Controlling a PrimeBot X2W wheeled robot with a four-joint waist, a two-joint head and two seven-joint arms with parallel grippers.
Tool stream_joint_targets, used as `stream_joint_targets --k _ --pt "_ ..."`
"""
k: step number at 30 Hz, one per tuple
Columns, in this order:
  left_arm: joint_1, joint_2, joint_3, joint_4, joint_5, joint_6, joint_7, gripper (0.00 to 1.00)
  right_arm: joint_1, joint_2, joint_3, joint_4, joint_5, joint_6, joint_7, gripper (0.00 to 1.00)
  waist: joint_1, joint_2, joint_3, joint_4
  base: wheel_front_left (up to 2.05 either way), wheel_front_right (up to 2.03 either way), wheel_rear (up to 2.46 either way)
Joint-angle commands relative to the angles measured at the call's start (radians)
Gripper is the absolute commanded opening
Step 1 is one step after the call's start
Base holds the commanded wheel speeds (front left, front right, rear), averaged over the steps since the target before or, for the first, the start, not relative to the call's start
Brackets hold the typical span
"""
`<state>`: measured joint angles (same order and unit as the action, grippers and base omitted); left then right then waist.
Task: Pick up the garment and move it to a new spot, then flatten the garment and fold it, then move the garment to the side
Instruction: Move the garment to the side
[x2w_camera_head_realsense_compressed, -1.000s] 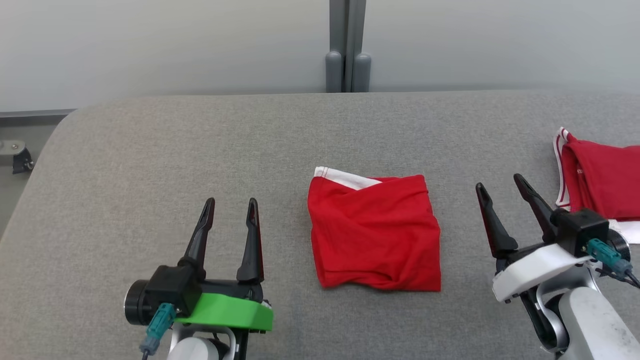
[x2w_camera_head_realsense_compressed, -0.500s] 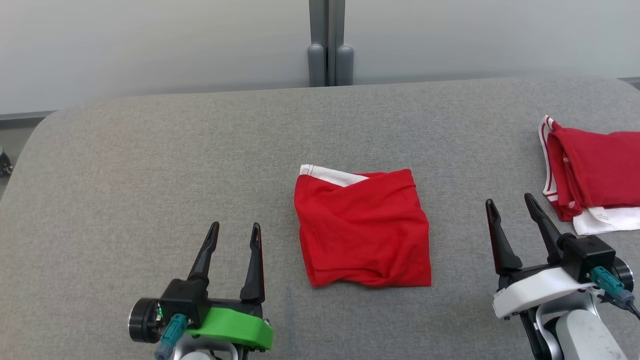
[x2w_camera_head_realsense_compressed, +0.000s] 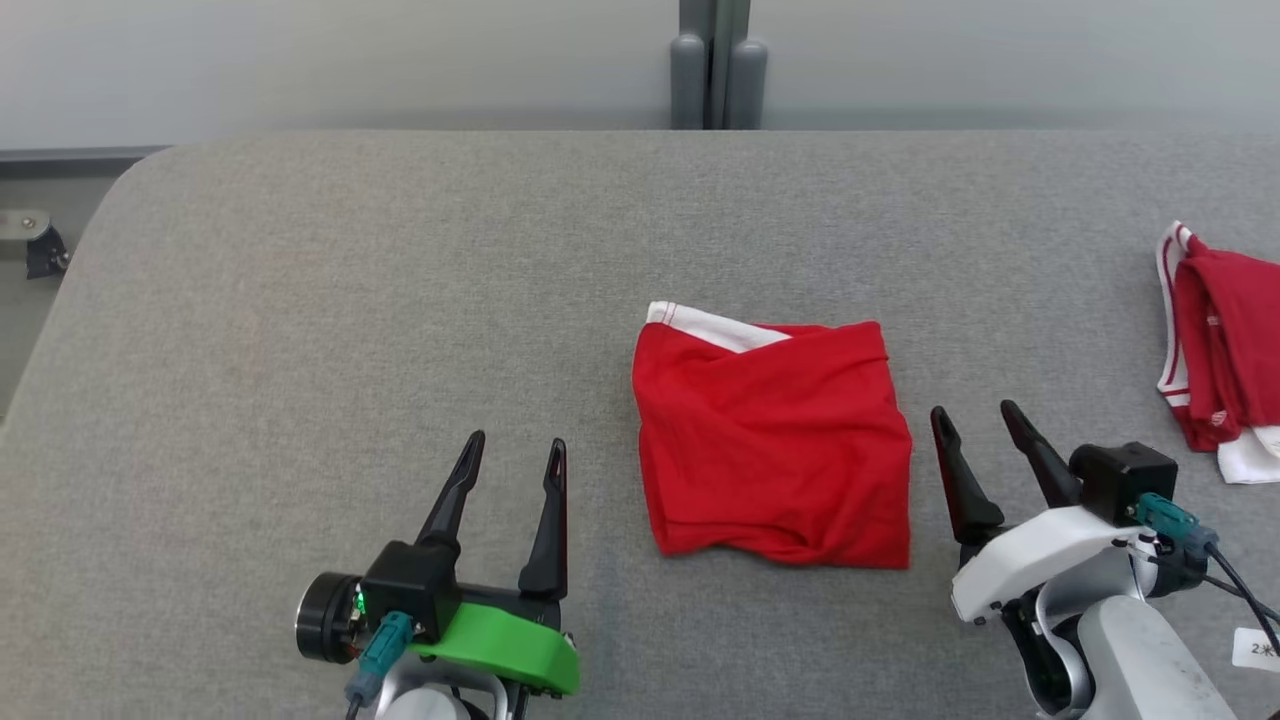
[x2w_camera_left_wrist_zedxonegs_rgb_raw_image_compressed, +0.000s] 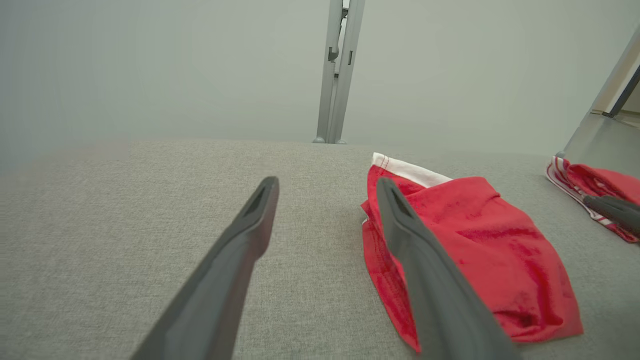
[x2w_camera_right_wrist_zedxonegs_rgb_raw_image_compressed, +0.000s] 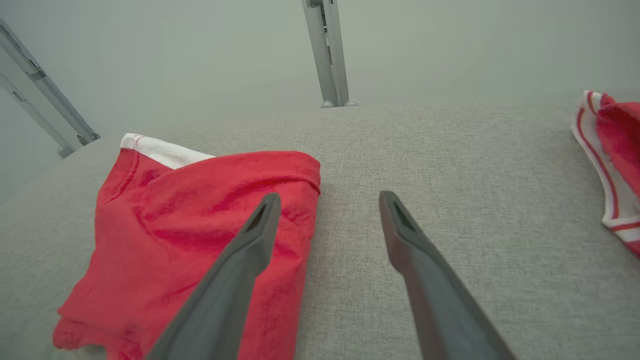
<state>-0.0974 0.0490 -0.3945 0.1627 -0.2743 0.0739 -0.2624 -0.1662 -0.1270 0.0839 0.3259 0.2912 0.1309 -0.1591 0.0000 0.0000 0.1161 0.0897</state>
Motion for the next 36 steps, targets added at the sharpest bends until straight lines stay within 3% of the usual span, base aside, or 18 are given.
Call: stream_joint_targets --k 1,10,19,20,21,29,36 --pt "-0.024 0.003 -0.004 0.0 -0.006 0.003 -0.003 1.0 -0.022 -0.004 0.002 0.021 0.011 -0.001 0.009 1.0 0.0 0.0 0.039 0.044 0.0 0.0 0.0" --pt "-0.056 0.003 -0.034 -0.008 -0.012 0.019 -0.003 1.0 -0.113 -0.002 0.006 0.169 0.114 -0.001 0.091 1.0 0.0 0.0 0.1 0.136 0.0 0.0 0.0" --pt "-0.058 0.003 -0.046 -0.015 -0.02 0.031 -0.003 1.0 -0.135 -0.015 0.075 0.267 0.145 0.0 0.156 1.0 0.0 0.0 0.097 0.159 0.0 0.0 0.0" --pt "-0.059 0.003 -0.047 -0.017 -0.02 0.032 -0.003 1.0 -0.136 -0.02 0.088 0.274 0.138 0.0 0.156 0.36 0.0 0.0 0.095 0.157 0.0 0.0 0.0" --pt "-0.061 0.003 -0.047 -0.018 -0.021 0.034 -0.003 1.0 -0.139 -0.026 0.098 0.277 0.125 0.0 0.148 0.0 0.0 0.0 0.093 0.155 0.0 0.0 0.0" --pt "-0.066 0.003 -0.047 -0.02 0.012 0.022 -0.003 1.0 -0.199 -0.087 0.174 0.273 0.023 -0.001 0.053 0.0 0.0 0.0 0.071 0.088 0.0 0.0 0.0" --pt "-0.078 0.003 -0.047 -0.022 0.032 0.008 -0.003 1.0 -0.265 -0.201 0.303 0.238 -0.038 -0.001 0.026 0.0 0.0 0.0 0.068 -0.015 0.0 0.0 0.0"
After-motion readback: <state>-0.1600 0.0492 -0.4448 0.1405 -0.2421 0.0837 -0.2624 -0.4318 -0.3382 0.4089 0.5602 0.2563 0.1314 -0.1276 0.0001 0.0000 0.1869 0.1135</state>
